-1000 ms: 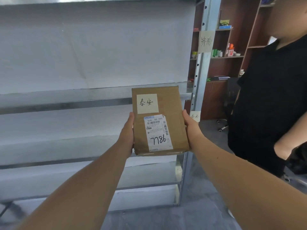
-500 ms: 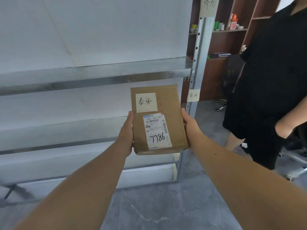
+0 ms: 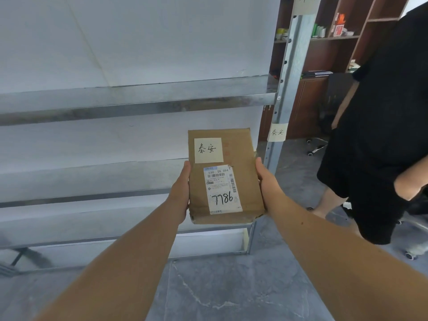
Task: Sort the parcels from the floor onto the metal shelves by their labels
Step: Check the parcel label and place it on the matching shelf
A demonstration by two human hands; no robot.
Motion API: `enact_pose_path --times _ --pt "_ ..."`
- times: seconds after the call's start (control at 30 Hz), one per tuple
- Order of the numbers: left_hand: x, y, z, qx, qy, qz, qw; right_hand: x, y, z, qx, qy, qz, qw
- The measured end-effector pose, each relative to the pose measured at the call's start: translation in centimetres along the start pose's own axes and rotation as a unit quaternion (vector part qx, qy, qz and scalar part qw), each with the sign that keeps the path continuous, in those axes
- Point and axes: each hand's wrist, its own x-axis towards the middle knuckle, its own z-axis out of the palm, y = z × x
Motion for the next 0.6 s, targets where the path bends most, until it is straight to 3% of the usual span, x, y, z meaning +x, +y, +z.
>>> enact_pose_path --times 0.2,0.37,0.6 --pt "1.6 0.0 -1.8 0.014 0.044 -0.011 0.999 1.3 1.6 1.2 -0.020 -0.051 0.021 0.998" --pt "4.8 0.2 -3.6 0.038 0.065 -0.043 0.996 3.0 2.2 2.8 -0.049 0.003 0.054 0.997" --pt "8.9 -0.3 -5.0 0.016 0.032 -0.077 0.996 5.1 3.2 5.3 -0.011 0.088 0.078 0.993"
